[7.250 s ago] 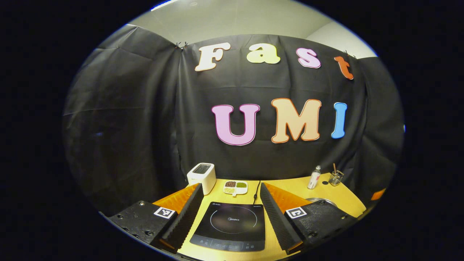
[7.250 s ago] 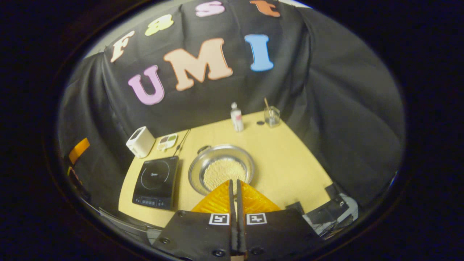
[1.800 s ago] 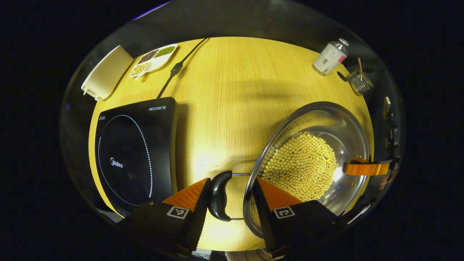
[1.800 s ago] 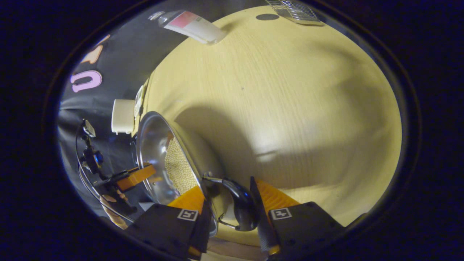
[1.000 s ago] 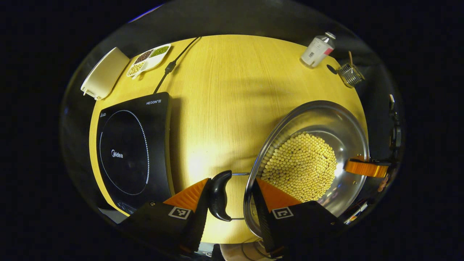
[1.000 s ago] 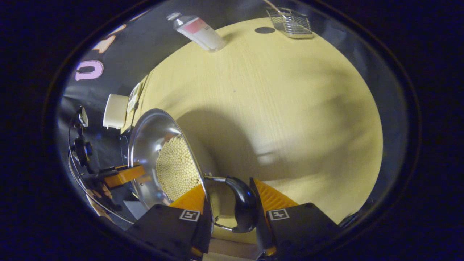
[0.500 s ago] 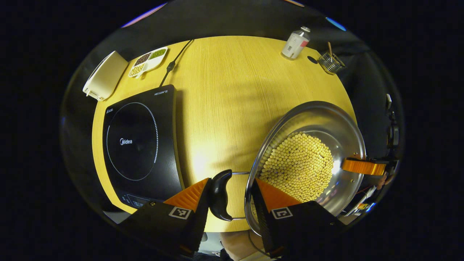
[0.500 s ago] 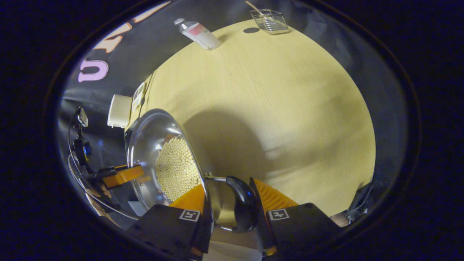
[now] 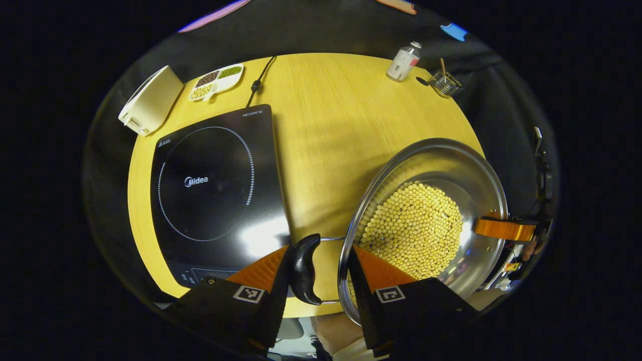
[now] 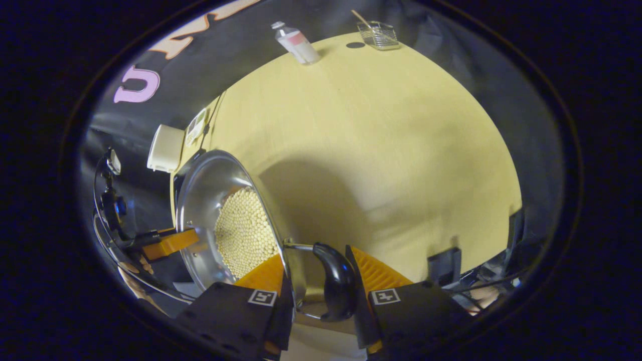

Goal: First push the handle of the pot to place it horizontally, then grasp the pot with both hands and set it on the induction cooktop.

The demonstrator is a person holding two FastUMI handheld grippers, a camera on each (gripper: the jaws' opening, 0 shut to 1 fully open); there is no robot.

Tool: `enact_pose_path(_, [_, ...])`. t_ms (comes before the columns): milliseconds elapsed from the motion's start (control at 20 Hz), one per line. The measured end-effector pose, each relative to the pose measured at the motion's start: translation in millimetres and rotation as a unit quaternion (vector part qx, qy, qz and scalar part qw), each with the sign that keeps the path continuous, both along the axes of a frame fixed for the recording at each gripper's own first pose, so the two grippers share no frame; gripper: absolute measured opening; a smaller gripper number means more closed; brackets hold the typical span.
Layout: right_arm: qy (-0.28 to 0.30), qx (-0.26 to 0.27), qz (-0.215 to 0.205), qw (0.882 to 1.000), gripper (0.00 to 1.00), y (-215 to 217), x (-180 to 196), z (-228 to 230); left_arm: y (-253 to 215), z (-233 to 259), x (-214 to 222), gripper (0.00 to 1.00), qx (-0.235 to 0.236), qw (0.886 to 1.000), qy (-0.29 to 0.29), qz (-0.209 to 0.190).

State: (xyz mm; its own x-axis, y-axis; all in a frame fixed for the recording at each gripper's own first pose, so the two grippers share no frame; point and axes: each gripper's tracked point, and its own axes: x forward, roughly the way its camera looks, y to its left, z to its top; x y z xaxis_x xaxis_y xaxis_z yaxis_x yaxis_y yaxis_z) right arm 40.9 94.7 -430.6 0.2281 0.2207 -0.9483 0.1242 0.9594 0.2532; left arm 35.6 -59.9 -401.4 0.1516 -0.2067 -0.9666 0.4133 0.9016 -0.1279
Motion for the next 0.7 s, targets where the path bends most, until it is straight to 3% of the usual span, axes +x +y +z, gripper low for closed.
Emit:
enact_pose_path(350, [-0.022, 0.003, -0.033, 0.999, 0.53, 91, -35, 9, 83, 18, 21, 0.67, -0.013, 0.999, -0.032, -0.037])
enact_pose_path(500, [-0.033, 0.001, -0.035, 0.999, 0.49, 128, -38, 9, 115, 20, 35, 0.66, -0.015, 0.998, -0.043, -0.044])
enact_pose_path(550, [-0.036, -0.001, -0.035, 0.999, 0.53, 139, -37, 9, 126, 21, 39, 0.66, -0.016, 0.998, -0.047, -0.044])
enact_pose_path(600, [-0.038, -0.002, -0.033, 0.999, 0.49, 150, -36, 10, 134, 21, 44, 0.66, -0.018, 0.998, -0.051, -0.043])
enact_pose_path(700, [-0.04, -0.004, -0.028, 0.999, 0.58, 172, -31, 7, 153, 19, 53, 0.67, -0.017, 0.997, -0.056, -0.039])
